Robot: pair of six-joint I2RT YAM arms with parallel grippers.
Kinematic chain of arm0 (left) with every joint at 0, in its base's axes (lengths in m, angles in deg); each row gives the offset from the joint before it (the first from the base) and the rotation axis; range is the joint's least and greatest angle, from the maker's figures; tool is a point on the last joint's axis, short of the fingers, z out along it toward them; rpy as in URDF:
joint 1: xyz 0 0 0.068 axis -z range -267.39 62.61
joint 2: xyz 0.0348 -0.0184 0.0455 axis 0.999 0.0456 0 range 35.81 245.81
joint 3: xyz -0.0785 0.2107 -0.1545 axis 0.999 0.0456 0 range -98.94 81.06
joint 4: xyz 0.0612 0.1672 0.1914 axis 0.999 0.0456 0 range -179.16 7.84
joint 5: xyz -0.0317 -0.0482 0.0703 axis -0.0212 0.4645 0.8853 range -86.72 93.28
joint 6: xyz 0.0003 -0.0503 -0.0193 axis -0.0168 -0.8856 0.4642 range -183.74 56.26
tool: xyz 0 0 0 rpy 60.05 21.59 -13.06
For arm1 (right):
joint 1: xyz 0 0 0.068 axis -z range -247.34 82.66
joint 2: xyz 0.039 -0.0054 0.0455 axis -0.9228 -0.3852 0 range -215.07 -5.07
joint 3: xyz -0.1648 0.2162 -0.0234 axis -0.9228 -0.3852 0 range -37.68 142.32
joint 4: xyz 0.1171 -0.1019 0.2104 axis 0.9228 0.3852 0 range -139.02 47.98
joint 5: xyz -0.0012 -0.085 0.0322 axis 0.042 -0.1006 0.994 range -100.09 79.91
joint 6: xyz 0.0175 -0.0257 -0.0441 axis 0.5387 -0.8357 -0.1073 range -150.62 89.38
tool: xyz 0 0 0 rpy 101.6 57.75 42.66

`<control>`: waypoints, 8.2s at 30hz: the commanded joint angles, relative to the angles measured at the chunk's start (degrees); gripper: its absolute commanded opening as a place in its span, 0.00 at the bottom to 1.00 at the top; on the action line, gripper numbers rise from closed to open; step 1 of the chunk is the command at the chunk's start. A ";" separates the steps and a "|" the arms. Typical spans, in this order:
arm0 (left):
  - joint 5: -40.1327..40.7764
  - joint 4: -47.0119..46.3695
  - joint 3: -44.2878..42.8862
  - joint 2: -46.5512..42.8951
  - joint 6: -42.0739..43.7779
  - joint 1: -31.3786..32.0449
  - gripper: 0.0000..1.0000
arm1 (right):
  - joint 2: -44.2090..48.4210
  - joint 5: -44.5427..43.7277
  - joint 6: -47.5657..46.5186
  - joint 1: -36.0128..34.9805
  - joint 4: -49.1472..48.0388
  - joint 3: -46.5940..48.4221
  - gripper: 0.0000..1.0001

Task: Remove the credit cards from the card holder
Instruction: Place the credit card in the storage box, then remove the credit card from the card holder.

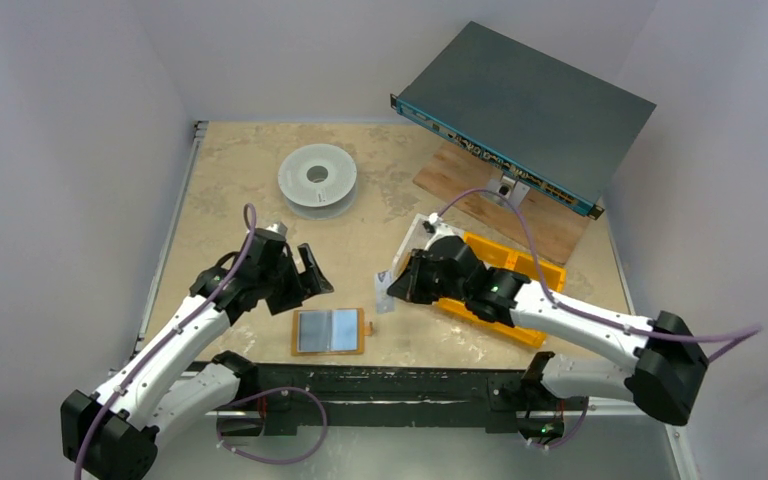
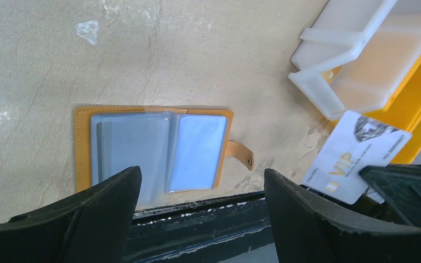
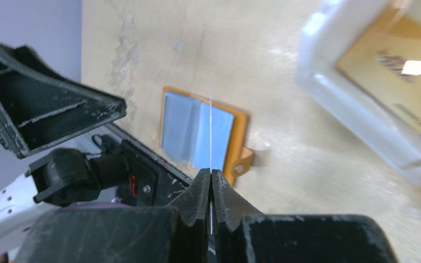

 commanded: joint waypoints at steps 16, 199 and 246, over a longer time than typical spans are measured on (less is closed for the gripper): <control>-8.64 -4.46 -1.51 1.50 4.33 0.06 0.82 | 15.60 -19.03 -3.49 21.51 36.51 4.63 0.00; -7.71 -13.73 2.21 20.52 -4.41 4.47 0.00 | -18.28 -8.88 -9.43 -12.23 -0.72 13.46 0.41; -14.40 -5.42 6.74 11.34 6.72 -10.97 0.44 | -40.03 5.68 -8.85 -12.66 -10.38 18.19 0.17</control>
